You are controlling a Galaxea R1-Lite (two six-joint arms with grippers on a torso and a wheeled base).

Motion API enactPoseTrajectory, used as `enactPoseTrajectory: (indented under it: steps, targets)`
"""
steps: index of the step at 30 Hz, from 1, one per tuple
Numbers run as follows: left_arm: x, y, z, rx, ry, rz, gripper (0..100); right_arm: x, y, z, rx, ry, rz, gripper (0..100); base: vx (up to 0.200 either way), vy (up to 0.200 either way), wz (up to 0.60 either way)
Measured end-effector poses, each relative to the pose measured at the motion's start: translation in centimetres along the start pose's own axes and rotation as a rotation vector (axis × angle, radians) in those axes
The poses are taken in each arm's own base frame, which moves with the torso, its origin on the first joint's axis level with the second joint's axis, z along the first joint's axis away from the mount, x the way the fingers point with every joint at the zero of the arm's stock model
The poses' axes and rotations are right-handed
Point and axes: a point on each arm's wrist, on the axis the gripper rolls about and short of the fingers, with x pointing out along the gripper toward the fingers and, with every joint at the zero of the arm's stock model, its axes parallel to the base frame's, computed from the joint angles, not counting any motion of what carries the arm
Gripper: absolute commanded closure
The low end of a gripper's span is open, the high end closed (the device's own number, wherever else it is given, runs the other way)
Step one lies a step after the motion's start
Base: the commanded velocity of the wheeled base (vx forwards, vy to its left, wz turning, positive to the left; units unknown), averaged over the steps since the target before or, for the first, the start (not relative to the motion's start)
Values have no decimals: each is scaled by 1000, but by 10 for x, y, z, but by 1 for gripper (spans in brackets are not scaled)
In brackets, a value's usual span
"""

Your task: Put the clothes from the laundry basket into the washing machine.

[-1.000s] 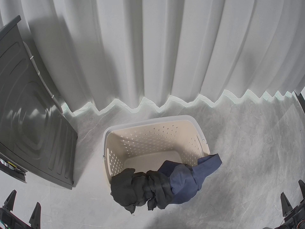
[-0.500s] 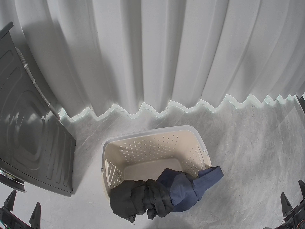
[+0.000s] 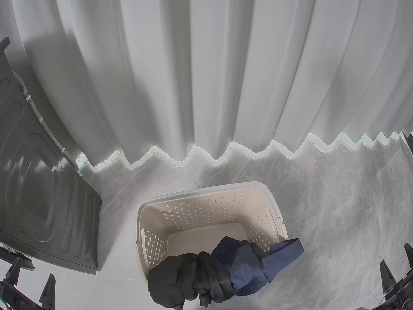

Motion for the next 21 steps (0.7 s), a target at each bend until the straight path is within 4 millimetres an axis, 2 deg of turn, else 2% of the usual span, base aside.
enactPoseTrajectory:
  steps: [12, 15, 21]
  targets:
    - [0, 0, 0, 0, 0, 0, 0, 0, 0, 0, 0, 0, 0, 0, 0, 0, 0]
    - [0, 0, 0, 0, 0, 0, 0, 0, 0, 0, 0, 0, 0, 0, 200, 0, 0]
    - [0, 0, 0, 0, 0, 0, 0, 0, 0, 0, 0, 0, 0, 0, 0, 0, 0]
